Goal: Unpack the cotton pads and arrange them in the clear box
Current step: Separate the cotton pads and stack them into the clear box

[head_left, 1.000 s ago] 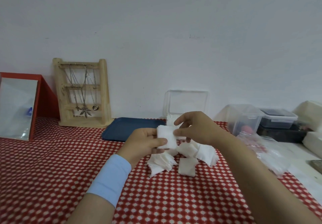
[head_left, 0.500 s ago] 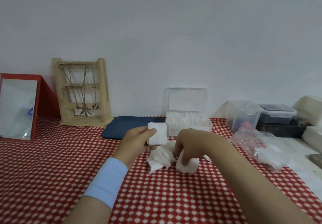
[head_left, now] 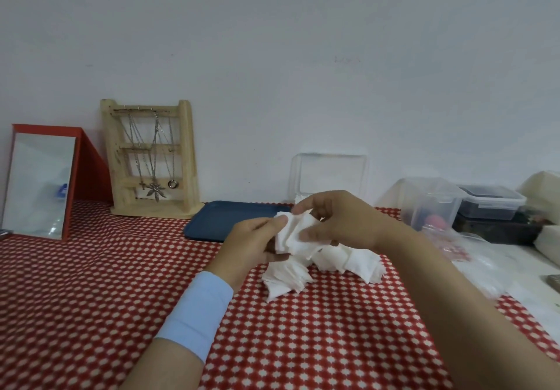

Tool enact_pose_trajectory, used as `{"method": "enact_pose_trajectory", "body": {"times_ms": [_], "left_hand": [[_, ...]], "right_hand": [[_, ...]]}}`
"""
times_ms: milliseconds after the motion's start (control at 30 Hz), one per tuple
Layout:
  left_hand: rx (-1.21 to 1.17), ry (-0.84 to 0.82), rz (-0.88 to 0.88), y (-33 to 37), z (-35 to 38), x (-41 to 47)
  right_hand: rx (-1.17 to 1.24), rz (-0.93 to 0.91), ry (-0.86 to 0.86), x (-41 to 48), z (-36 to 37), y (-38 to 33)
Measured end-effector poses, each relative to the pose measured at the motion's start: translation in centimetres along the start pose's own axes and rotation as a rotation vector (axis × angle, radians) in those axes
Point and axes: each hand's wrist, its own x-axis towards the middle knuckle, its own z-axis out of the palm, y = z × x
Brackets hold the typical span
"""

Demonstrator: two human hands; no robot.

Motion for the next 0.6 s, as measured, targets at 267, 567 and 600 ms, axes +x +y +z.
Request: {"method": "enact_pose_trajectory", "body": {"times_ms": [267,567,600], "left_hand": [[-0.097,-0.021,0.034,-0.1,-0.4,0.0],[-0.216,0.082,-0.013,-0.2,-0.6,0.3],[-0.204,0.103,-0.011,-0.2,-0.7,0.3]], "right_hand": [[0.271,0.189,0.244,0.4,1.2,-0.6],[0.346,0.213,0.314,0.3,1.4,-0.5],[0.328,0.196,0.335,0.4,1.2,-0.5]]}}
